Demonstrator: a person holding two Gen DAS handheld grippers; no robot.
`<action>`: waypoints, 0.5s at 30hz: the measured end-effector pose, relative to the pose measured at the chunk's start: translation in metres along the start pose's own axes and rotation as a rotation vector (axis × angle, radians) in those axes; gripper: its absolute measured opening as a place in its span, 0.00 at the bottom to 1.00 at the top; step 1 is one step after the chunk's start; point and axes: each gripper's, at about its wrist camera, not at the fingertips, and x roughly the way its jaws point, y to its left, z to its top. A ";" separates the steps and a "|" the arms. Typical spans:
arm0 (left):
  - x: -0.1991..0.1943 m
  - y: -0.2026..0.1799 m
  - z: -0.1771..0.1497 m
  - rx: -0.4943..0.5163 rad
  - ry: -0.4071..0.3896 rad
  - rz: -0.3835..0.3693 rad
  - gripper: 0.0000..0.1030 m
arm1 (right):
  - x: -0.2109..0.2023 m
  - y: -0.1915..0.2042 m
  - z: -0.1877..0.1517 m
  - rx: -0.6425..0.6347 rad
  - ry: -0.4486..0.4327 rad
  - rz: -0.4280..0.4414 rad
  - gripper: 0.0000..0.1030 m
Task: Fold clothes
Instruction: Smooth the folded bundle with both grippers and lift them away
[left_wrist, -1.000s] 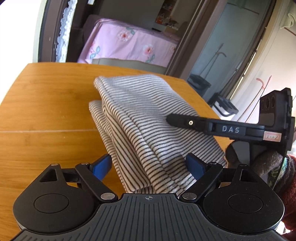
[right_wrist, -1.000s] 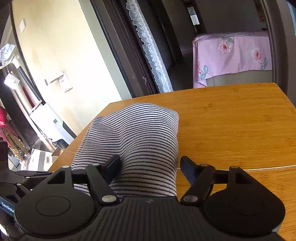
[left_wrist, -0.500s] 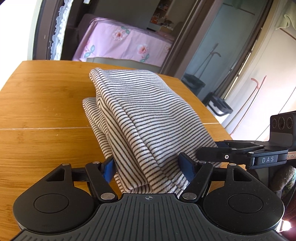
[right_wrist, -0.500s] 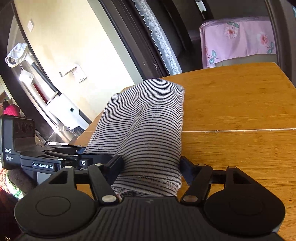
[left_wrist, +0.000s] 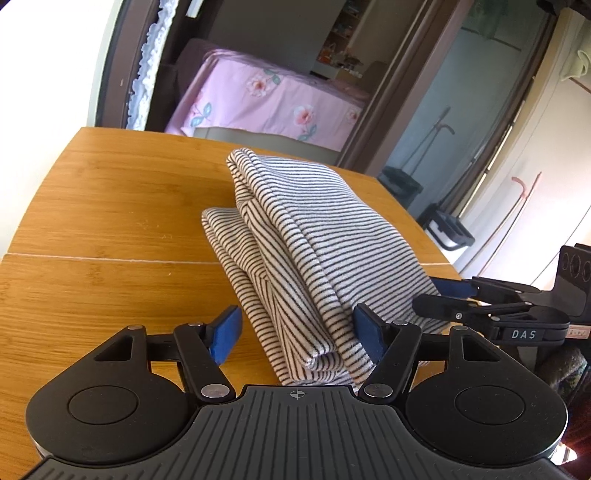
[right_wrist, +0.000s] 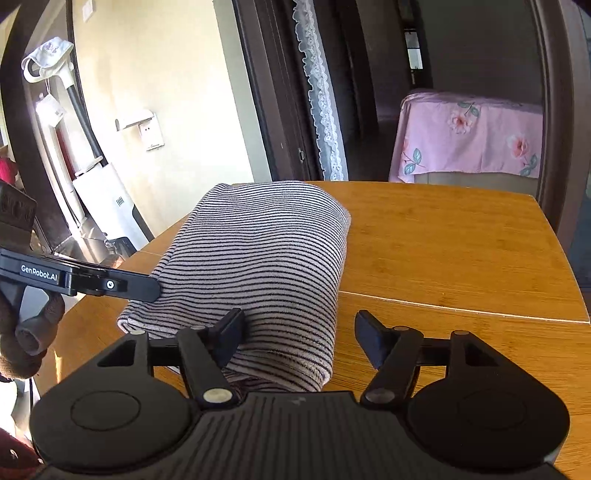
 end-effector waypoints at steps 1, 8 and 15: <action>-0.002 0.001 0.001 -0.013 0.001 -0.016 0.67 | 0.001 -0.004 0.002 0.034 0.000 0.019 0.69; 0.025 -0.009 -0.001 -0.061 0.084 -0.086 0.83 | 0.016 -0.032 -0.001 0.273 0.078 0.129 0.78; 0.030 -0.010 -0.009 -0.014 0.053 -0.062 0.76 | 0.033 -0.019 0.006 0.133 0.071 0.141 0.61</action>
